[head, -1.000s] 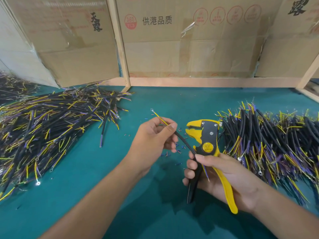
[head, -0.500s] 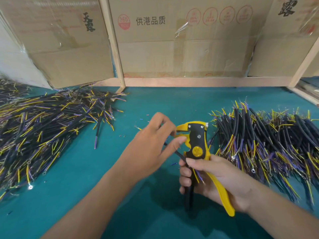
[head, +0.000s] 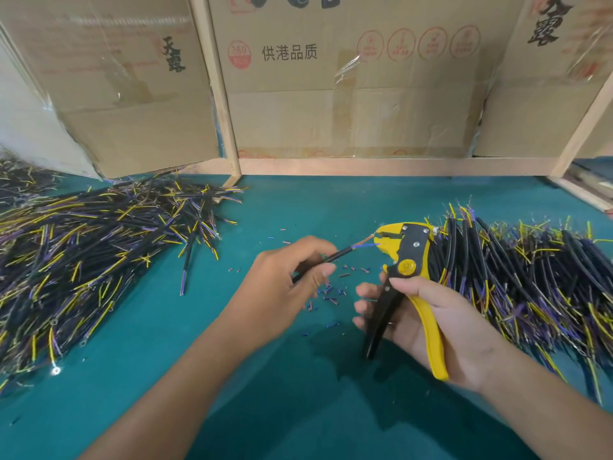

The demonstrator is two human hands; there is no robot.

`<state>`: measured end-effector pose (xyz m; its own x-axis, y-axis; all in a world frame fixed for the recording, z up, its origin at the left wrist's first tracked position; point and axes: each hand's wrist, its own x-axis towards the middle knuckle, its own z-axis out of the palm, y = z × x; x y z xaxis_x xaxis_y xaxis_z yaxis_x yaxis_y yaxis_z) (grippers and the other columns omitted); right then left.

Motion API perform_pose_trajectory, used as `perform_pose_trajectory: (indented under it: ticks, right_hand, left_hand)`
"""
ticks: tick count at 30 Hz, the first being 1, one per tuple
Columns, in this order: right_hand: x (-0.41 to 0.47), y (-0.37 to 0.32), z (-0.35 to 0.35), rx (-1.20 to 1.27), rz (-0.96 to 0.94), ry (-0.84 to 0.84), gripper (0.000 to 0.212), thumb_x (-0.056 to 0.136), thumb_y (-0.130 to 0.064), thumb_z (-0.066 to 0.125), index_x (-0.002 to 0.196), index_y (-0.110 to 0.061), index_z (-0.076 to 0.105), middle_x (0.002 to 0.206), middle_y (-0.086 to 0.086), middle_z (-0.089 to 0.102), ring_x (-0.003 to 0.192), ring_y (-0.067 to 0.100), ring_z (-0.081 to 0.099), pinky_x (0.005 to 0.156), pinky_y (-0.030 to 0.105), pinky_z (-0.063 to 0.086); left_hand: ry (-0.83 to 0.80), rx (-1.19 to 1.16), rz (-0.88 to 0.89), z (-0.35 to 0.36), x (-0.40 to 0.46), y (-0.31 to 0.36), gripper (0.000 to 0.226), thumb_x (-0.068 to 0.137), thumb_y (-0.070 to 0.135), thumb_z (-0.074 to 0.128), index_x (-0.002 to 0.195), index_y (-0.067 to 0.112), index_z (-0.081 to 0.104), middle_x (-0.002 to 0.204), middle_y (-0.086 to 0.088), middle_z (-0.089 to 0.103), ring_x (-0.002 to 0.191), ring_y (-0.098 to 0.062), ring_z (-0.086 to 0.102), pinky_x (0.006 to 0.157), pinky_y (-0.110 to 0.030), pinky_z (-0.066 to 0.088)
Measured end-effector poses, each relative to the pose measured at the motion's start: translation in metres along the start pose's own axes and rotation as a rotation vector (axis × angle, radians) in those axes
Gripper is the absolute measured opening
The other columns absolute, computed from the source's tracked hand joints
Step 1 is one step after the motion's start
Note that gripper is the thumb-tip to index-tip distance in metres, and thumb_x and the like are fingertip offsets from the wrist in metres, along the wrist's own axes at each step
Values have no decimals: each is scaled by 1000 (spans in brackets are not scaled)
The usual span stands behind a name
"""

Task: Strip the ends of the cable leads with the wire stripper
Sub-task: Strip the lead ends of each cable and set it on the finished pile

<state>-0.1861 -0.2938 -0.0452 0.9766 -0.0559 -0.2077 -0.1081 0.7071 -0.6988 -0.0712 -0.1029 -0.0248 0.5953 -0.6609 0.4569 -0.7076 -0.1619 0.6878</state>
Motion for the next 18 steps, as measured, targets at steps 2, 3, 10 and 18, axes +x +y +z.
perform_pose_trajectory:
  ticks: [2, 3, 10, 18]
  right_hand:
    - [-3, -4, 4, -15, -35, 23, 33, 77, -14, 66, 108, -3, 61, 110, 31, 69, 92, 43, 71, 75, 50, 60]
    - [-3, -5, 6, -34, -51, 23, 32, 79, -13, 64, 109, -2, 62, 112, 32, 68, 96, 44, 71, 76, 51, 61]
    - [-12, -9, 8, -203, -40, -81, 23, 91, -9, 56, 108, 1, 69, 93, 24, 61, 88, 41, 65, 87, 53, 55]
    - [-17, -10, 15, -214, 16, -83, 11, 85, -5, 57, 91, 1, 64, 87, 21, 54, 77, 36, 56, 71, 47, 56]
  left_hand:
    - [10, -51, -22, 0, 0, 2, 5, 96, 27, 60, 101, 29, 61, 77, 9, 60, 63, -17, 54, 56, -24, 47]
    - [16, -69, -36, 0, -1, 3, 4, 95, 28, 60, 99, 29, 60, 78, 11, 60, 65, -18, 53, 58, -25, 45]
    - [101, -117, -79, -5, 0, 5, 12, 97, 33, 59, 88, 25, 62, 73, 2, 62, 65, -18, 52, 63, -32, 43]
    - [86, -259, -105, -4, 1, 8, 9, 97, 28, 57, 93, 29, 65, 70, 7, 63, 59, -5, 52, 57, -17, 39]
